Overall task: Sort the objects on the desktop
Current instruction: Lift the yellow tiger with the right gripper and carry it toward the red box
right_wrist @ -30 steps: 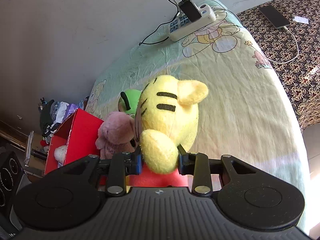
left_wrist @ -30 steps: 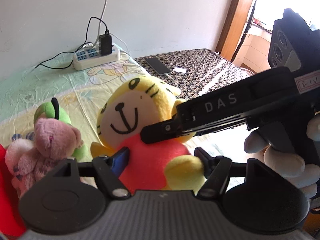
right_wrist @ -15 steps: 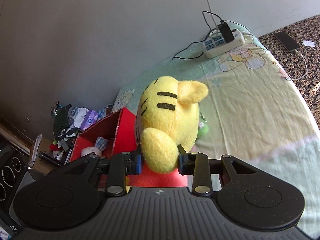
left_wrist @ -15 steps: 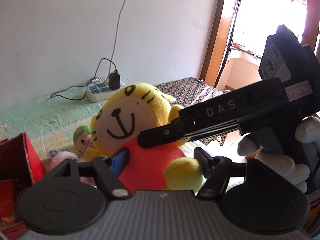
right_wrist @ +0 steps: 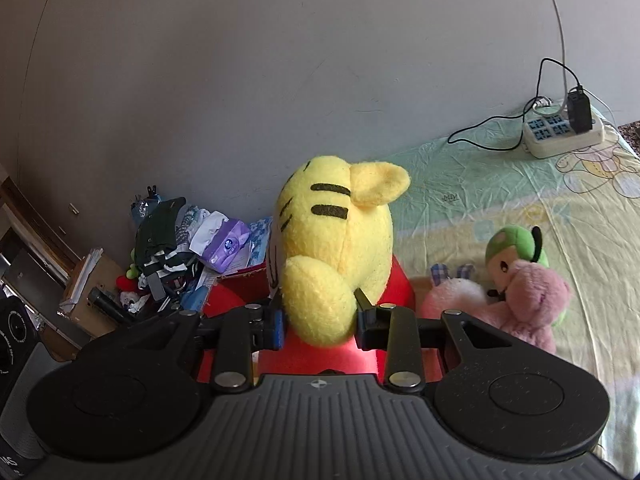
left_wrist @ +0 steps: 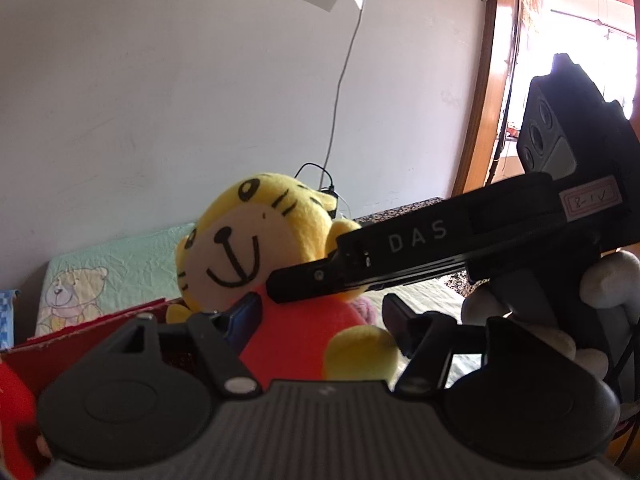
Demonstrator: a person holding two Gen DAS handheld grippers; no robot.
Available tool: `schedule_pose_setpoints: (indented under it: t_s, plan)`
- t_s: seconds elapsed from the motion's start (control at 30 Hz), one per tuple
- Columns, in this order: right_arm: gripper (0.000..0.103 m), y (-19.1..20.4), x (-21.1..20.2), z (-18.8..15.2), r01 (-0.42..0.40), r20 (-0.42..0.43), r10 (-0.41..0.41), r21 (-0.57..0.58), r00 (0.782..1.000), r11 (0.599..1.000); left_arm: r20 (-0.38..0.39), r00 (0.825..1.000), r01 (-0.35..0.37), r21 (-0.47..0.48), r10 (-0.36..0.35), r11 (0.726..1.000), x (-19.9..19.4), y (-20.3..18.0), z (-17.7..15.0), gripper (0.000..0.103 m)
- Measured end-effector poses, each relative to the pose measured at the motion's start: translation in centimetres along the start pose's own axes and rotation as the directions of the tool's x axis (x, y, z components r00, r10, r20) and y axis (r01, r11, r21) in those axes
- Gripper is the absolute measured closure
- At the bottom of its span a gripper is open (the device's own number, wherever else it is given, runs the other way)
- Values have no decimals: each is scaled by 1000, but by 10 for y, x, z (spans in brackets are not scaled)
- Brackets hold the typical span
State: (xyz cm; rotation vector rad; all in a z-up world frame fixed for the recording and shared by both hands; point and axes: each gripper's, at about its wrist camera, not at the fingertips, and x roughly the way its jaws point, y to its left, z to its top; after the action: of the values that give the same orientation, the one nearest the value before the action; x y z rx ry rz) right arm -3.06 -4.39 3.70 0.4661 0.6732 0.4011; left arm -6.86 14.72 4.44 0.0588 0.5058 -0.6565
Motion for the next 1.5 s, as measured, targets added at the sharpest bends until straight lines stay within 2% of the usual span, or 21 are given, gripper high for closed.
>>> schedule_pose_setpoints:
  t_s: [0.17,0.43,0.77,1.07,1.27,1.33,1.43,1.5]
  plan:
    - [69,22,28,-1,74,-20,-74,-37,997,997,-34,999,14,-90,-18,996,9,39,-8,40]
    - [69,36,73,-11,181,-73,-187,-79,980,980,-97,993,46,-238,-71,970,33,91,-25,40]
    - [69,46,101,-20,287,-133,-304,-133,943,949,-152,974,108,-351,-170,930,52,122,-51,42]
    - [69,54,104,-24,354,-185,-387,-187,904,916,-175,963,134,-348,-204,928,58,124,-61,41]
    - [68,52,120,-21,366,-214,-409,-214,887,906,-204,962,103,-350,-183,931,73,131,-61,40]
    - [64,51,124,-21,364,-215,-410,-224,886,904,-210,961,96,-356,-179,930,74,134,-63,36]
    - [60,50,119,-21,353,-200,-393,-209,898,912,-213,962,87,-355,-171,931,72,137,-63,27]
    - [59,54,110,-19,351,-164,-390,-220,906,910,-214,960,92,-361,-179,928,71,139,-63,28]
